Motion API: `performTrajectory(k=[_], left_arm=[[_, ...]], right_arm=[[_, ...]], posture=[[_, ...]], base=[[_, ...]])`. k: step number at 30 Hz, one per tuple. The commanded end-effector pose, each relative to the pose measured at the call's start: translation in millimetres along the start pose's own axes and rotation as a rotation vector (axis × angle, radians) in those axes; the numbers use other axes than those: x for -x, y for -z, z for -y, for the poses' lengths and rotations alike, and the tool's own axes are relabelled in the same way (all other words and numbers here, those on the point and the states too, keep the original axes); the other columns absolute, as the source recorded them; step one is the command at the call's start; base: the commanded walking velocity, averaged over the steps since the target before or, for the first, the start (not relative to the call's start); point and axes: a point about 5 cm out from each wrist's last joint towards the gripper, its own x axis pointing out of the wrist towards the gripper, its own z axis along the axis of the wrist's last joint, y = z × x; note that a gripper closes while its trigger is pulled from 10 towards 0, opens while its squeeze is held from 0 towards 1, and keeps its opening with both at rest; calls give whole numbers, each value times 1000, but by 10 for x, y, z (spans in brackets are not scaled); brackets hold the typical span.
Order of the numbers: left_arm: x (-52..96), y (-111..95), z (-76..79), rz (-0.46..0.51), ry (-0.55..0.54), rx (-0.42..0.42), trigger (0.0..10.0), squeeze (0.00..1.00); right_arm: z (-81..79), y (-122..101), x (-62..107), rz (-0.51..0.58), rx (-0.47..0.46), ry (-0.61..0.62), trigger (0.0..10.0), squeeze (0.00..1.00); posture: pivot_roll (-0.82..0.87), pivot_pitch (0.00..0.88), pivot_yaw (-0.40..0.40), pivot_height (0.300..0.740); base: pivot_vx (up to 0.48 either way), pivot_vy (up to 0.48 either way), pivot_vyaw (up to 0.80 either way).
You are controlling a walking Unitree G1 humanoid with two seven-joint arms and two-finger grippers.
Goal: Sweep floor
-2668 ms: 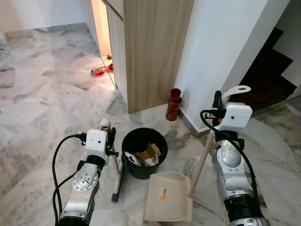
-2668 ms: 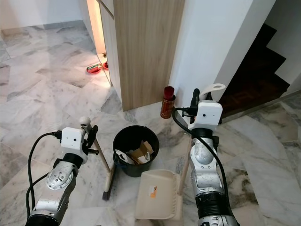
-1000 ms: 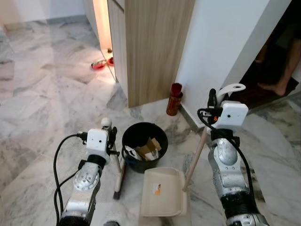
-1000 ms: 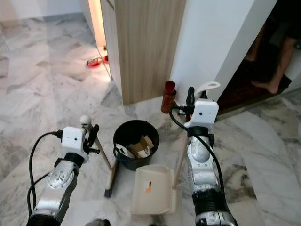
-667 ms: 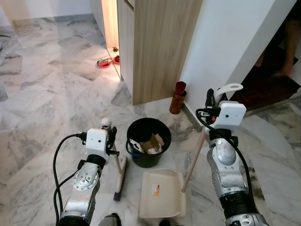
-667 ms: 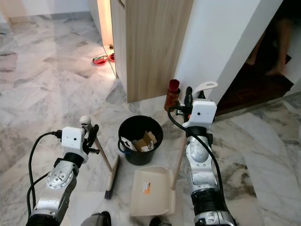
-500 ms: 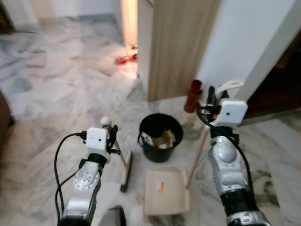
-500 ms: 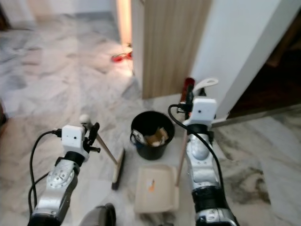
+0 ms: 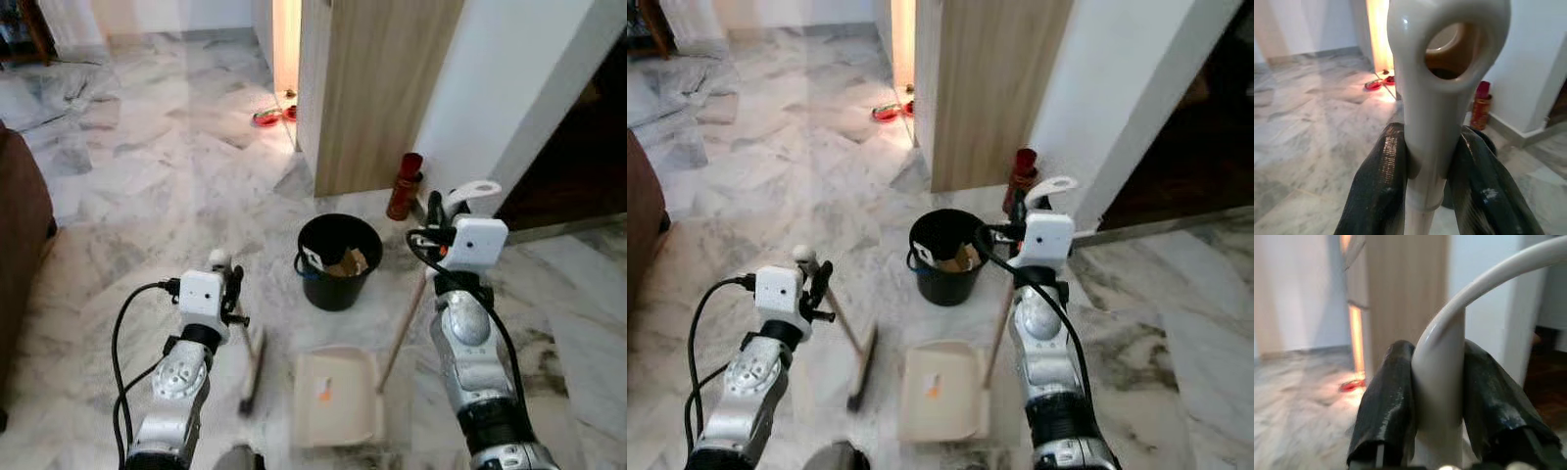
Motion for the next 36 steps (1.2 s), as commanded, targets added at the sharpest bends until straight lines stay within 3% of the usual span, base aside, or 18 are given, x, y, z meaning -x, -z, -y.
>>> performTrajectory(k=[1, 27, 36], left_arm=[[-24, -83, 13, 41, 6, 1, 10000, 0], [-75, -99, 14, 42, 12, -16, 10000, 0], [-71, -100, 30, 45, 19, -15, 10000, 0]], right_arm=[[-3, -94, -45, 46, 6, -7, 10000, 0], [126, 193, 52, -98, -63, 68, 10000, 0], [134, 225, 55, -114, -71, 73, 10000, 0]], posture=[[174, 108, -83, 740], [164, 82, -69, 740], [167, 63, -73, 740]], base=[[-266, 0, 0], [-10, 0, 0], [0, 0, -754]])
